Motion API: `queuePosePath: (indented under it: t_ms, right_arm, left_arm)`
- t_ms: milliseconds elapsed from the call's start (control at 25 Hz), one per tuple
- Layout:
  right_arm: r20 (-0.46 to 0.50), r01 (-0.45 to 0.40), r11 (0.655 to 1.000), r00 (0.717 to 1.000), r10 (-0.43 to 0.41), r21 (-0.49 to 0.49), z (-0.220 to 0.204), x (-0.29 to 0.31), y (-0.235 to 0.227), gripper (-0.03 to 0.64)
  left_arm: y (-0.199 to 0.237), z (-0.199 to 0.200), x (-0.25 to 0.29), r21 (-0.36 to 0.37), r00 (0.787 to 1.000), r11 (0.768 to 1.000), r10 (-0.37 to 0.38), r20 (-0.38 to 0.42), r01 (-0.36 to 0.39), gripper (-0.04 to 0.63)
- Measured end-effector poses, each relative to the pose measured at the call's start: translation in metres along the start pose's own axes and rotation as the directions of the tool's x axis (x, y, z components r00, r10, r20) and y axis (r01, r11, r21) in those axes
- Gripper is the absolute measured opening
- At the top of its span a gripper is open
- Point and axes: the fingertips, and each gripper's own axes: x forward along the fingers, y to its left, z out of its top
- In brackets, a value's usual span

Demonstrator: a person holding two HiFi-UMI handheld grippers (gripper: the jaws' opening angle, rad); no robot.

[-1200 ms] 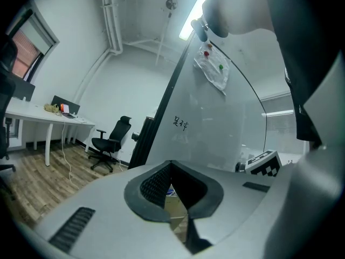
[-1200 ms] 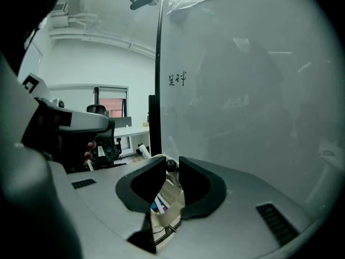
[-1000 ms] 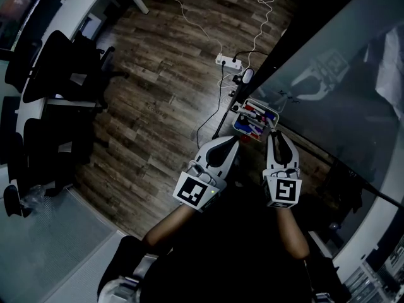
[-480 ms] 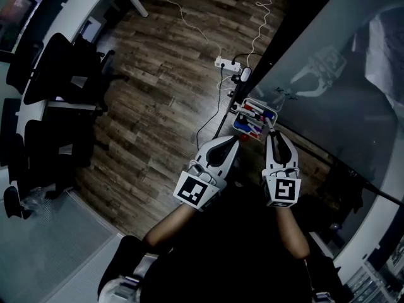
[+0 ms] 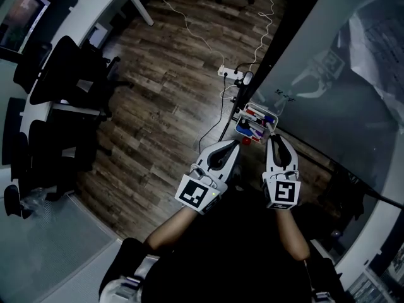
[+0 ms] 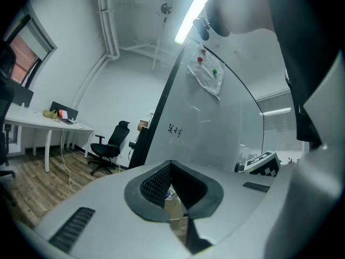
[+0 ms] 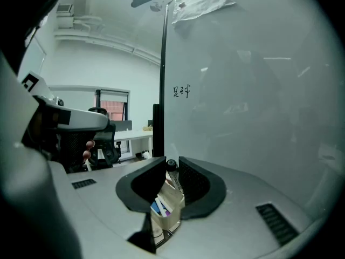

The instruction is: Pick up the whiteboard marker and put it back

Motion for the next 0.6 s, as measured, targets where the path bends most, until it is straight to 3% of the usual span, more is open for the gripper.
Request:
queuePosePath:
  t_ms: [400, 600]
  right_arm:
    - [0.023, 0.000, 1.000, 1.000, 0.000, -0.009, 0.007, -0.009, 0.003, 0.081]
    - [0.038, 0.003, 1.000, 0.999, -0.002, -0.010, 0.010, -0.016, 0.004, 0.081]
  left_arm:
    - [-0.002, -0.002, -0.010, 0.028, 0.999, 0.999, 0.023, -0.029, -0.022, 0.009]
    - [-0.006, 0.001, -0.013, 0.033, 1.000, 0.999, 0.014, 0.006, -0.015, 0.009]
